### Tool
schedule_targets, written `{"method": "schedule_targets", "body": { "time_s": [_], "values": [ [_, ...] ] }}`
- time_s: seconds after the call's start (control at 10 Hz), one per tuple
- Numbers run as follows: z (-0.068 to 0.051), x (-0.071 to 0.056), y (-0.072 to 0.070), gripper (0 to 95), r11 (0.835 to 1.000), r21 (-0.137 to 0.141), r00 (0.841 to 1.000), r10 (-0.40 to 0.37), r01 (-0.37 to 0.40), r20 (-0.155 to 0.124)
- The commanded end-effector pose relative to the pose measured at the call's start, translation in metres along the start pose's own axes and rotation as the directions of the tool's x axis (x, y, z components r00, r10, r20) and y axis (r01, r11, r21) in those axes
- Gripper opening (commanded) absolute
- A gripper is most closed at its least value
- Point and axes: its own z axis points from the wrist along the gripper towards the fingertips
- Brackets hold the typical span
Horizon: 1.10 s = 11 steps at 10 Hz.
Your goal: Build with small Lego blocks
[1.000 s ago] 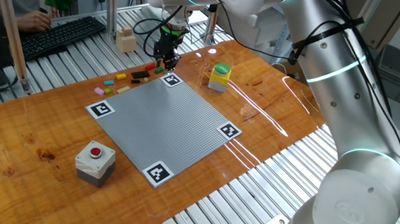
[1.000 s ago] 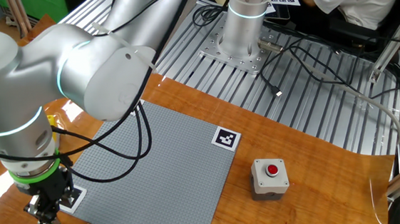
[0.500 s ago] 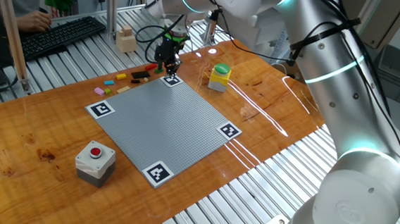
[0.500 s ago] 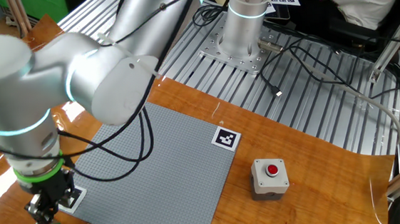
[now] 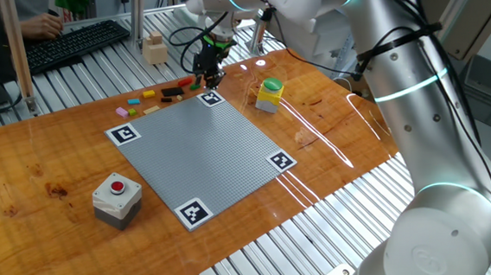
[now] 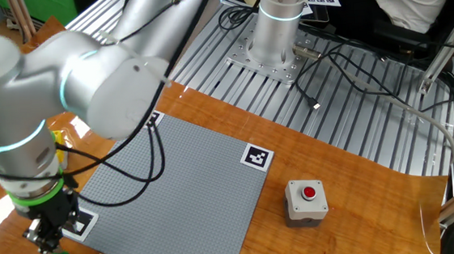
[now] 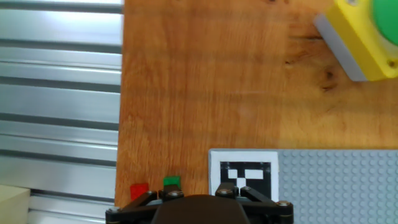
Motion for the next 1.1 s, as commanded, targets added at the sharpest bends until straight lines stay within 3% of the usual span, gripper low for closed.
{"method": "schedule_targets", "body": {
  "time_s": [0.1,1.1],
  "values": [
    [-0.0061,0.003,-0.0052,38.0,1.0,-0.012,1.0,0.017,-0.017,-0.002],
    [-0.0047,0.0102,-0.0031,38.0,1.0,-0.005,1.0,0.013,-0.013,-0.004]
  ]
}}
